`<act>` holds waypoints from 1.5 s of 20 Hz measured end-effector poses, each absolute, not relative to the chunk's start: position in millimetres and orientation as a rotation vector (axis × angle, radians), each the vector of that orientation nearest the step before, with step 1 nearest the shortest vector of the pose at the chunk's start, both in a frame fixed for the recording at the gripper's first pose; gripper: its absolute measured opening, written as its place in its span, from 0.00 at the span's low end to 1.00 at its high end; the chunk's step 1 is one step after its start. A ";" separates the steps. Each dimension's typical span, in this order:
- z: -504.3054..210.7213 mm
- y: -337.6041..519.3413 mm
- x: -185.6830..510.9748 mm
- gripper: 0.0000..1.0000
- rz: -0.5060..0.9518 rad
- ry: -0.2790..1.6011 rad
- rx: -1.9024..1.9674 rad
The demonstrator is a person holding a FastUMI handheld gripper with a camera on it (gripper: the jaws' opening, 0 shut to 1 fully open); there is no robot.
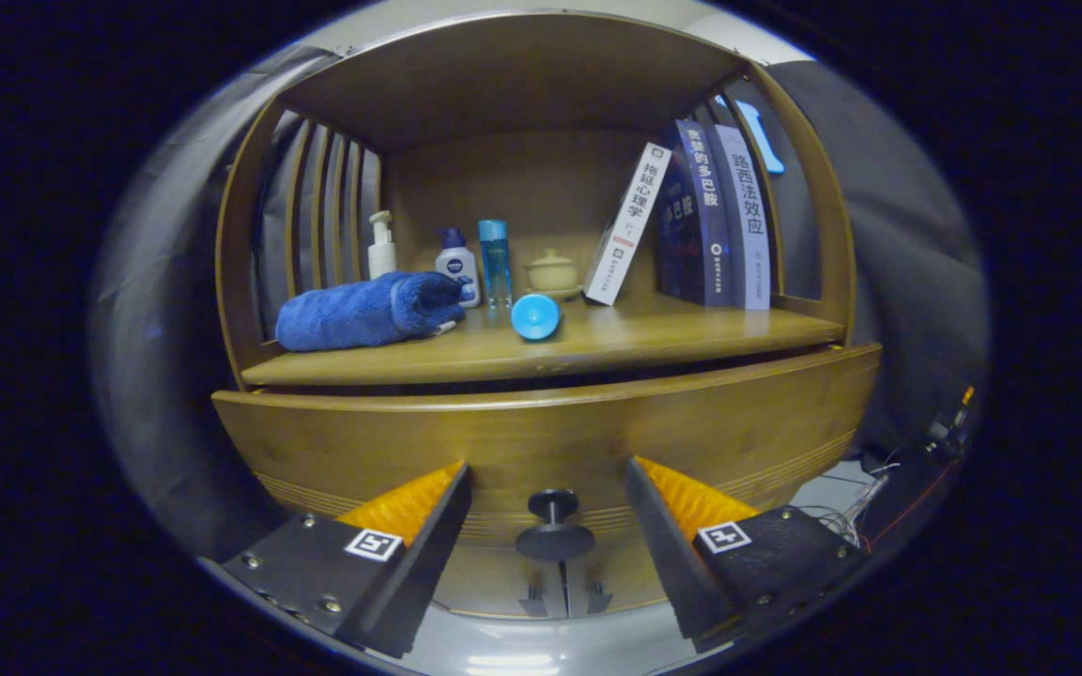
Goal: Pull open the drawer, take out the items inside it, and place them on the countertop above the cabinet.
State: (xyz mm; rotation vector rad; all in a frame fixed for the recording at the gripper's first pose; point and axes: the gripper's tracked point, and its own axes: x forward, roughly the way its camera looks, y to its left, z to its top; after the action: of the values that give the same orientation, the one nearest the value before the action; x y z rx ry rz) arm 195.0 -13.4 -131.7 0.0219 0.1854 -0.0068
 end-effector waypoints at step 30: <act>52.8 22.0 34.6 0.99 0.031 0.005 0.060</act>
State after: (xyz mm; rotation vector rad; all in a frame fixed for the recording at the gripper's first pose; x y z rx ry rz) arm 34.6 22.0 52.8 0.0604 0.0049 0.0308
